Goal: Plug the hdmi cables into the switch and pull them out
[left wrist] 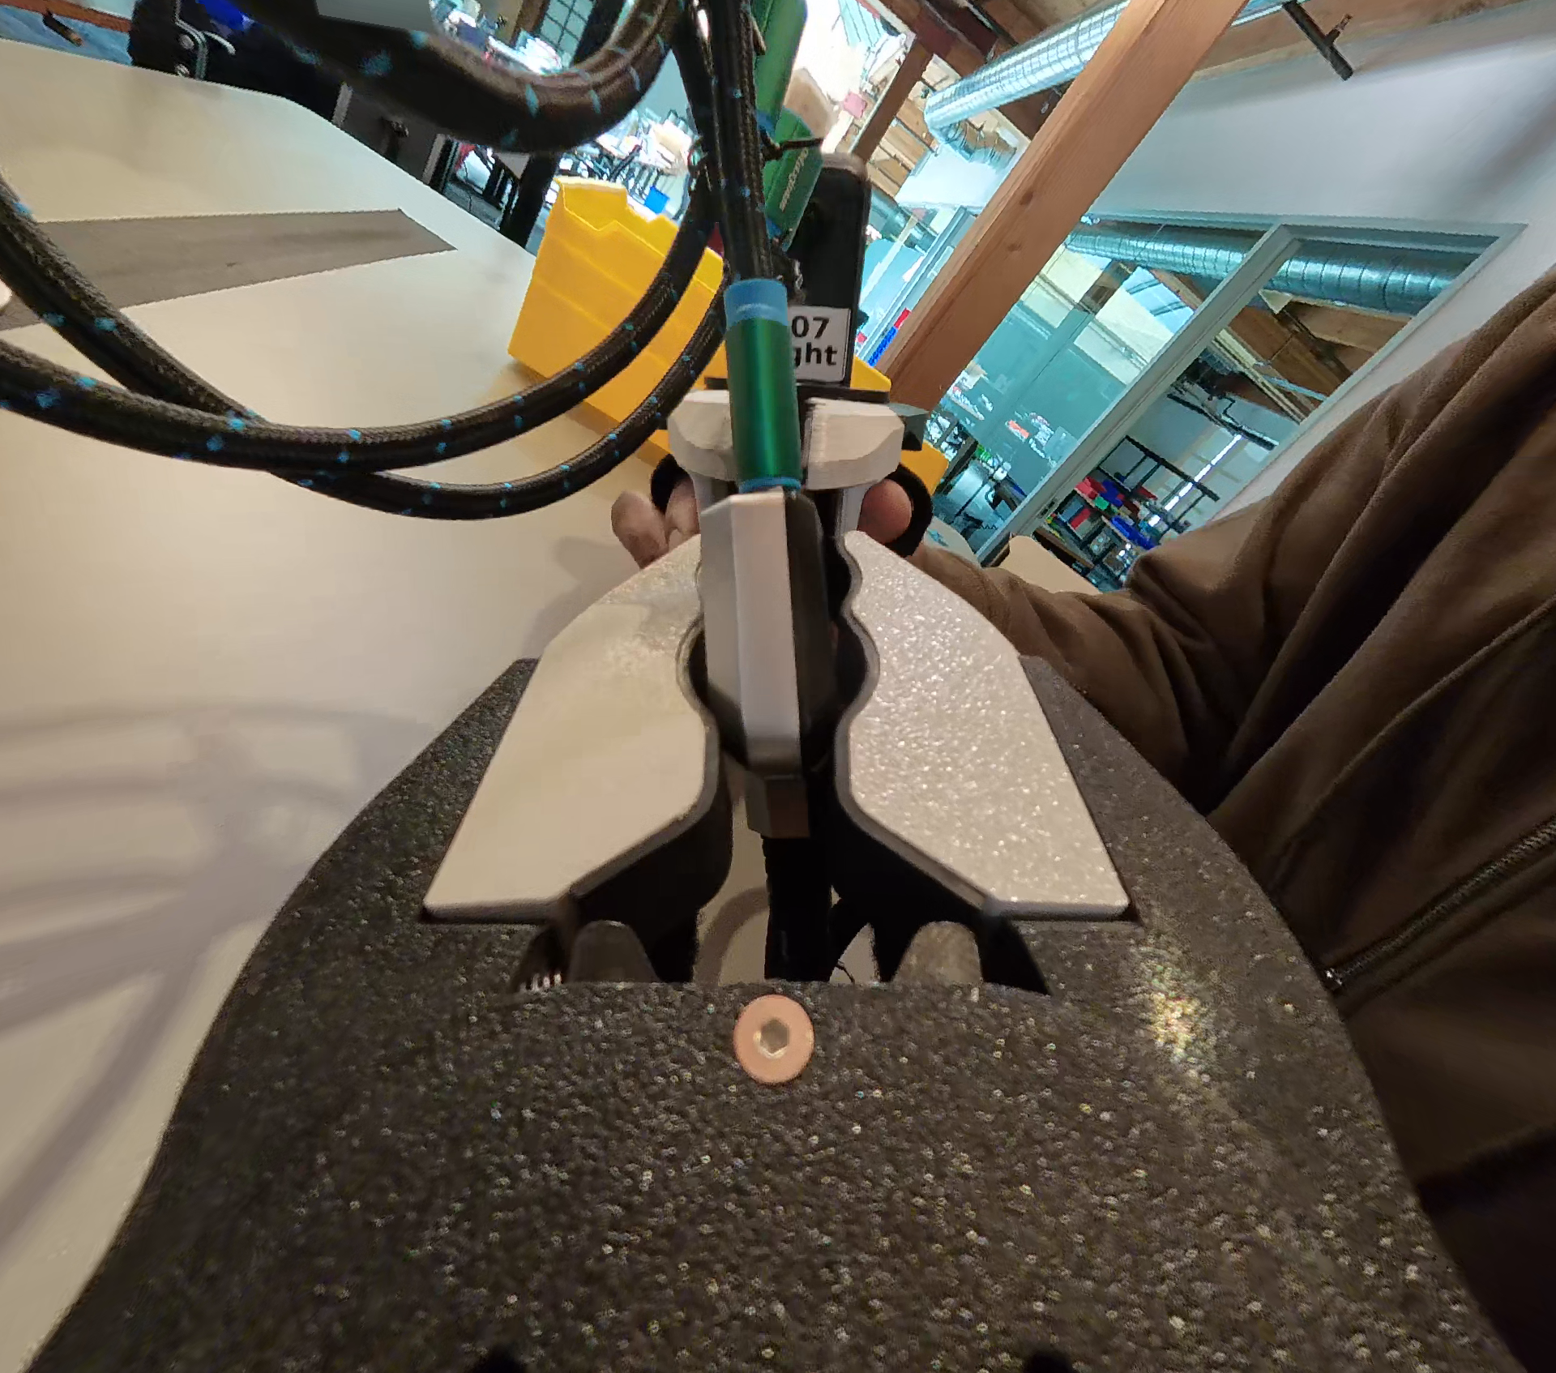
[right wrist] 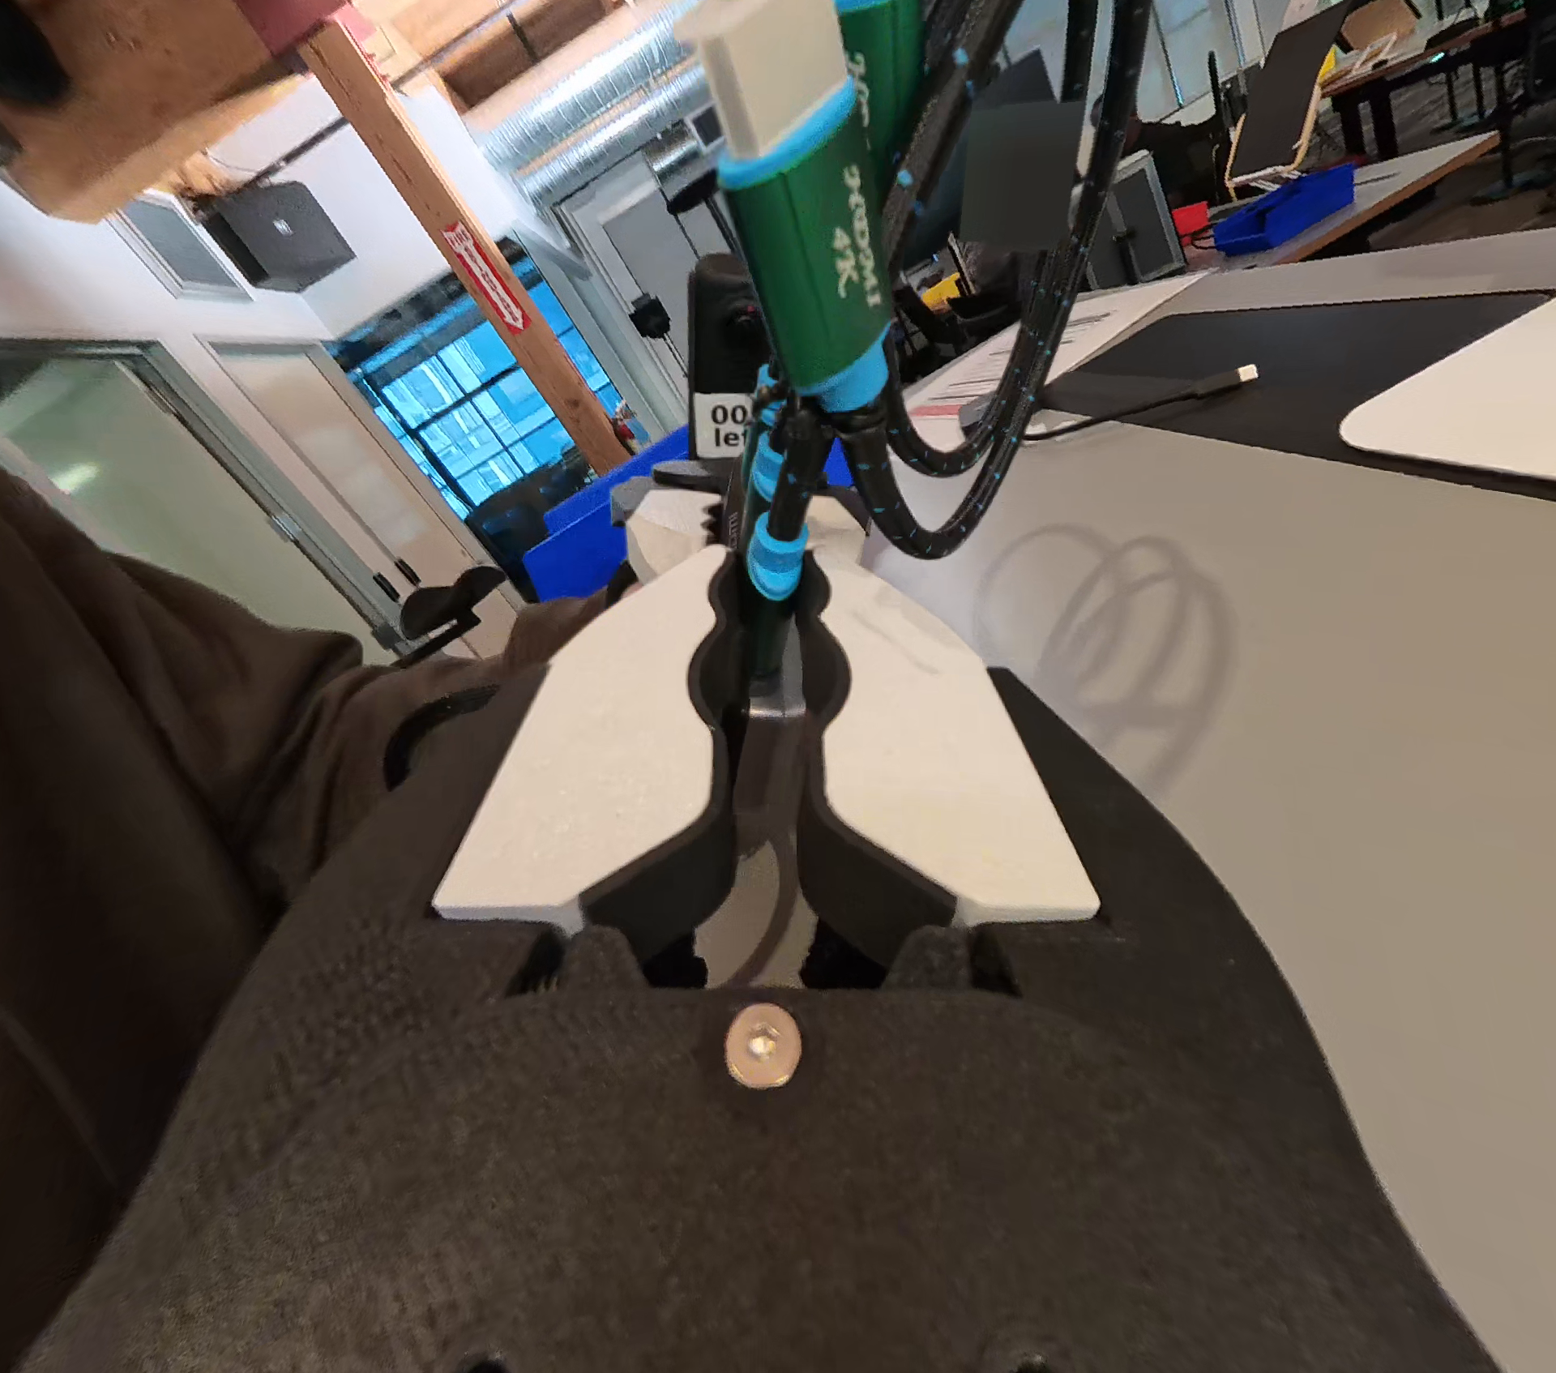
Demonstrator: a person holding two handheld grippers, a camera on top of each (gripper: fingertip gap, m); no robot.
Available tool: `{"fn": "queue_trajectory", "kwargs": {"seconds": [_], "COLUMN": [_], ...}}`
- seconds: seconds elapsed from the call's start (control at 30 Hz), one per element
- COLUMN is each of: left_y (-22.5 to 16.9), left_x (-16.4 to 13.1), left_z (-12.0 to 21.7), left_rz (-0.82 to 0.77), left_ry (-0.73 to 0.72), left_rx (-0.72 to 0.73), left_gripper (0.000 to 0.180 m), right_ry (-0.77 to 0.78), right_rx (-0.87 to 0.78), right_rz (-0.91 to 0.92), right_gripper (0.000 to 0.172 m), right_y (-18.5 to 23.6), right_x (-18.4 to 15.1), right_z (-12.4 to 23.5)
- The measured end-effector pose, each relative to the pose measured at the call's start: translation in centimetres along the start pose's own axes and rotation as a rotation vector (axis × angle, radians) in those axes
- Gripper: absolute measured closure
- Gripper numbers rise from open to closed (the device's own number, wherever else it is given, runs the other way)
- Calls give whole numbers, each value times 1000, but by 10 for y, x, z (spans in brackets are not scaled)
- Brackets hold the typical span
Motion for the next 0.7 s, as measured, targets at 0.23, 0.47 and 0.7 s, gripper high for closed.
{"fn": "queue_trajectory", "kwargs": {"seconds": [0.23, 0.47, 0.7], "left_y": [-2, 2, -1], "left_x": [1, 2, -5], "left_z": [-8, -13, -4], "left_rz": [1, 23, -34], "left_ry": [-18, -19, 68], "left_rx": [8, 10, 3], "left_gripper": [157, 157, 157], "right_ry": [-78, -150, -33], "right_rx": [20, -2, 33], "right_rz": [-58, -94, -27], "right_gripper": [162, 162, 161], "right_y": [0, -5, 0], "right_x": [5, 11, 3], "right_z": [7, 10, 4]}}
Point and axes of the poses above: each gripper's, where its closed fingertips meet, z back along the fingers, x out of its top, y = z × x across the jaws, the point moved 2 cm from there along z, back along the fingers, and after that the axes turned 5 degrees about y, right-handed, at the moved point
